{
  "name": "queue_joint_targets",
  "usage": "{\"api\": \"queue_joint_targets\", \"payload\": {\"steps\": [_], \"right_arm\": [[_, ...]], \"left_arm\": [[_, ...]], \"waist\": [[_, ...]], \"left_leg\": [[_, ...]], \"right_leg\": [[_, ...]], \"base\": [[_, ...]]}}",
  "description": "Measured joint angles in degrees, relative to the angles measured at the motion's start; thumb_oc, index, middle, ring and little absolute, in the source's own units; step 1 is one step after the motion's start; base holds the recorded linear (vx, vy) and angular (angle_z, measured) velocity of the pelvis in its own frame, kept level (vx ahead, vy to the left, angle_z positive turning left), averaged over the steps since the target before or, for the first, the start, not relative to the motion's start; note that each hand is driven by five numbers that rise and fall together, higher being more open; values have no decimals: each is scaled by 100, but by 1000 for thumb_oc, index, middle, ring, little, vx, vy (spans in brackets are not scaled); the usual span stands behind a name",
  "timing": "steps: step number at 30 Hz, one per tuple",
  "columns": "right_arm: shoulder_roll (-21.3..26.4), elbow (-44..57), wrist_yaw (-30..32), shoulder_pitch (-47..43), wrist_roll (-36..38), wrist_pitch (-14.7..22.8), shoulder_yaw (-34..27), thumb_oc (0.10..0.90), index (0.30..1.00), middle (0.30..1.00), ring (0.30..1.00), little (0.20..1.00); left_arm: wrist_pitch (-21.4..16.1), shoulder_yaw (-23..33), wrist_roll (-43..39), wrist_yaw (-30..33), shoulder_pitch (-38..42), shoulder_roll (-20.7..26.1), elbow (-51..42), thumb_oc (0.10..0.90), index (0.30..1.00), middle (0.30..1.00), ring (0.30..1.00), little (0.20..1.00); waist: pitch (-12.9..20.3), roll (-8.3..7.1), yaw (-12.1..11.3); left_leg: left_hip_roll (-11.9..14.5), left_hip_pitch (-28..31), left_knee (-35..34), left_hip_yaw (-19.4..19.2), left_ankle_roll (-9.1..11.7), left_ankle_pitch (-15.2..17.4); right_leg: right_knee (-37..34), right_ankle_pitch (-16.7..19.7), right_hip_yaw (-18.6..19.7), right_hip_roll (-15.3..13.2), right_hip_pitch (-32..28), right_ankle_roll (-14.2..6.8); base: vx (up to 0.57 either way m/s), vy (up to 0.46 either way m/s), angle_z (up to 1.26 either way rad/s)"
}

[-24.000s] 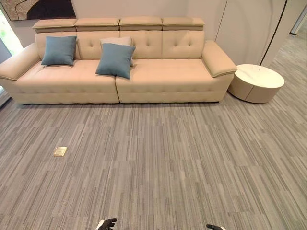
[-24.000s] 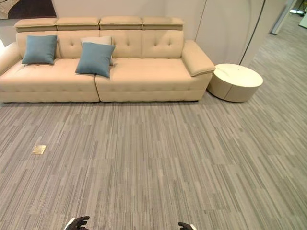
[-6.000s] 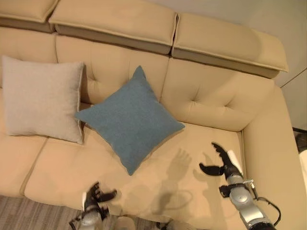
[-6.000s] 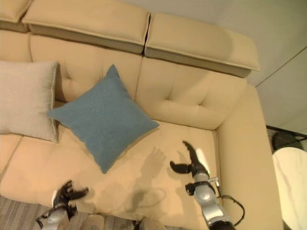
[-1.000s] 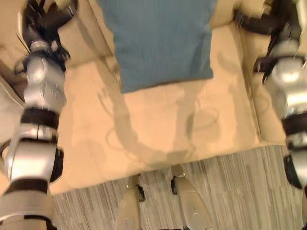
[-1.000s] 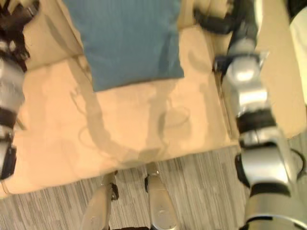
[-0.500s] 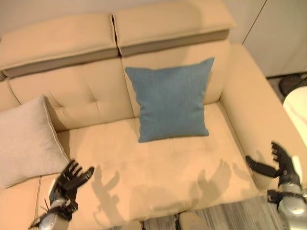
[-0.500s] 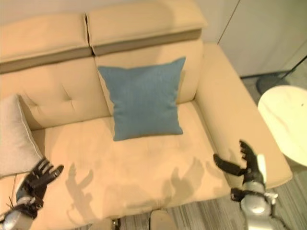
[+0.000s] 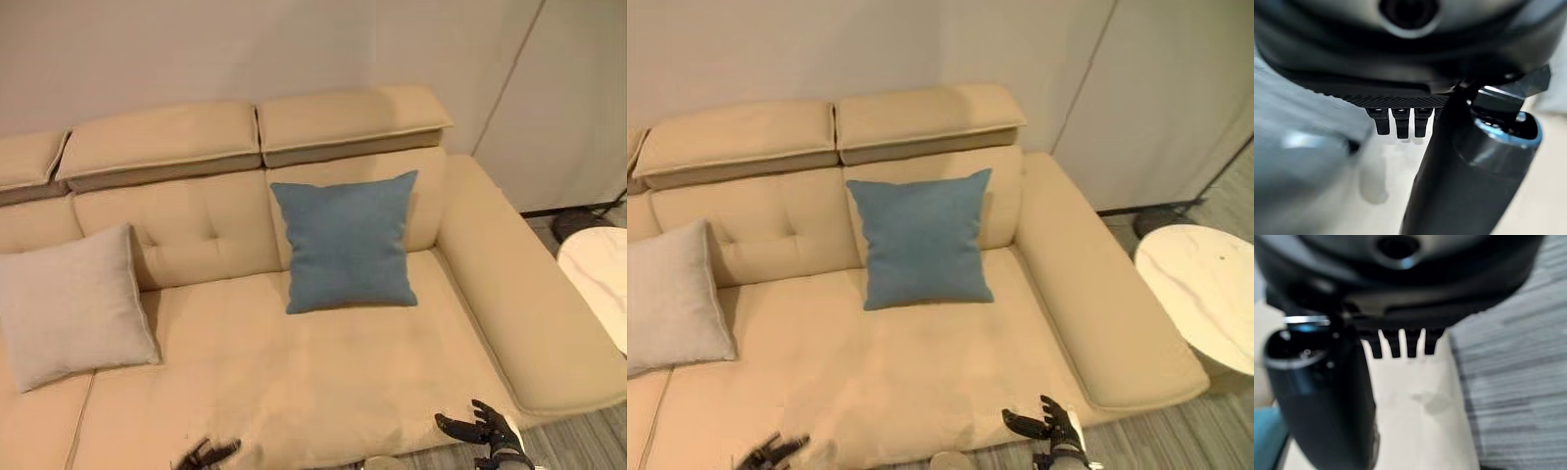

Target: Pick up all the scattered cushions and arrange them neatly on the sofa.

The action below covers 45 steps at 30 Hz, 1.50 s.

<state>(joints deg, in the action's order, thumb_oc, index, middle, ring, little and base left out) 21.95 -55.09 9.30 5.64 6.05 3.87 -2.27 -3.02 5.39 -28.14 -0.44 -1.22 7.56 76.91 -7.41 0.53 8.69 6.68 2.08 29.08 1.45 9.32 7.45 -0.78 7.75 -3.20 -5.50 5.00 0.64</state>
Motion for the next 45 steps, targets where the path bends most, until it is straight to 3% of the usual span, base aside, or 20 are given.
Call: {"api": "queue_joint_targets", "payload": {"steps": [3,6,7,8,10,11,13,14,15,17,19,21,22,23,24,25,27,31,38,45], "right_arm": [[-110,-371,128,-63,125,24,-111,800,900,900,900,900],[-432,-985,159,-33,263,17,-68,800,900,900,900,900],[-550,-1165,176,-65,321,33,-89,800,900,900,900,900],[-804,-1446,199,-54,440,-84,-67,800,900,900,900,900],[-1033,-1514,165,101,521,-173,23,800,900,900,900,900],[-1174,-1605,163,244,572,-180,60,800,900,900,900,900],[-1327,-1761,167,443,603,-248,62,800,900,900,900,900],[-1431,-1864,175,554,626,-259,58,800,900,900,900,900],[-1492,-1870,175,645,649,-290,58,800,900,900,900,900],[-1498,-1942,165,556,668,-312,48,800,900,900,900,900],[-1348,-1946,125,455,674,-311,35,800,900,900,900,900],[-1082,-2118,108,86,693,-305,-66,800,900,900,900,900],[-997,-2101,98,-50,704,-277,-64,800,900,900,900,900],[-835,-2084,89,-247,698,-221,-17,800,900,900,900,900],[-639,-2095,79,-406,700,-211,34,800,900,900,900,900],[-553,-2117,96,-467,699,-234,62,800,900,900,900,900],[-616,-2226,53,-479,700,-341,92,800,900,900,900,900],[-743,-1973,23,-469,708,-370,292,800,900,900,900,900],[-752,-1890,25,-439,758,-287,302,800,900,900,900,900],[-829,-1982,35,-389,857,-285,303,800,900,900,900,900]], "left_arm": [[-22,-31,766,129,175,-32,286,800,900,900,900,900],[-25,-37,1183,333,190,30,404,800,900,900,900,900],[-31,-47,1293,389,191,58,411,800,900,900,900,900],[3,-27,1294,510,211,158,405,800,900,900,900,900],[17,-84,1532,665,185,298,401,800,900,900,900,900],[39,-233,1676,755,155,421,414,800,900,900,900,900],[18,-320,1770,857,26,524,327,800,900,900,900,900],[21,-406,1767,918,-185,599,303,800,900,900,900,900],[25,-478,1764,971,-231,630,274,800,900,900,900,900],[56,-496,1754,1017,-495,594,288,800,900,900,900,900],[100,-529,1756,969,-604,568,320,800,900,900,900,900],[205,-514,1736,834,-602,464,345,800,900,900,900,900],[208,-510,1711,785,-522,416,344,800,900,900,900,900],[200,-547,1704,744,-423,382,206,800,900,900,900,900],[174,-549,1684,743,-271,317,52,800,900,900,900,900],[146,-522,1683,741,-149,369,-13,800,900,900,900,900],[45,-515,1543,744,-23,453,-155,800,900,900,900,900],[-97,-545,1466,720,213,381,-204,800,900,900,900,900],[-64,-929,1360,745,329,111,-162,800,900,900,900,900],[-64,-965,1364,791,242,64,-177,800,900,900,900,900]], "waist": [[145,81,91],[279,-36,215],[273,-138,197],[294,-379,144],[277,-404,134],[263,-545,181],[322,-559,97],[367,-711,-50],[359,-583,-151],[420,-413,-404],[442,-232,-516],[356,-356,-695],[321,-407,-715],[387,-454,-849],[365,-207,-909],[283,-147,-976],[454,-94,-954],[495,-257,-896],[487,-81,-861],[438,149,-882]], "left_leg": [[-102,223,-563,210,140,450],[-358,543,-1737,57,-379,887],[-486,556,-1807,45,-536,903],[-728,486,-1844,-50,-680,822],[-899,348,-1750,-82,-861,785],[-1078,270,-1556,-129,-950,718],[-1062,251,-1495,-222,-1039,760],[-1121,207,-1357,-326,-1095,791],[-961,213,-1379,-366,-1079,822],[-588,146,-1442,-523,-1003,793],[-302,306,-1782,-413,-783,632],[-364,290,-1485,-481,-550,457],[-388,-27,-1077,-478,-617,383],[-623,-263,-1549,-381,-911,407],[-533,-364,-2371,-409,-1134,-77],[-427,-343,-2335,-383,-840,-334],[-244,-286,-2549,-401,-864,-354],[-181,-56,-2797,-390,-756,-485],[-84,111,-3033,-236,-696,-593],[-110,400,-3245,-243,-634,-633]], "right_leg": [[503,55,109,-51,467,-293],[579,192,223,-321,852,-629],[523,323,260,-398,897,-656],[318,311,381,-652,948,-791],[187,119,347,-835,910,-1013],[184,59,298,-1002,882,-1053],[325,78,288,-1062,936,-1155],[232,29,247,-1061,894,-1119],[445,76,219,-1017,1009,-1123],[1921,-451,-170,-717,1490,-752],[3157,-1013,-307,-422,1472,-793],[2287,-1086,-256,-238,923,-255],[1671,-904,-215,-226,697,-243],[792,-522,-114,-239,505,-358],[512,-451,-276,-56,465,-449],[461,-260,-261,-1,402,-373],[440,-493,-456,100,323,-705],[683,-590,-454,213,353,-442],[-273,-128,-607,371,-225,-230],[-493,-68,-596,368,-482,-277]], "base": [[-377,207,-8],[-436,297,5],[-400,256,-2],[-282,158,-14],[-481,168,-8],[-506,159,12],[-412,103,5],[-515,128,-9],[-387,91,-20],[-442,84,-24],[-290,-39,-4],[-183,-82,-44],[-173,-107,-86],[-165,-127,-67],[-167,-128,-58],[-48,-53,-27],[-82,-126,3],[-100,-148,5],[-39,-66,9],[13,-8,1]]}}
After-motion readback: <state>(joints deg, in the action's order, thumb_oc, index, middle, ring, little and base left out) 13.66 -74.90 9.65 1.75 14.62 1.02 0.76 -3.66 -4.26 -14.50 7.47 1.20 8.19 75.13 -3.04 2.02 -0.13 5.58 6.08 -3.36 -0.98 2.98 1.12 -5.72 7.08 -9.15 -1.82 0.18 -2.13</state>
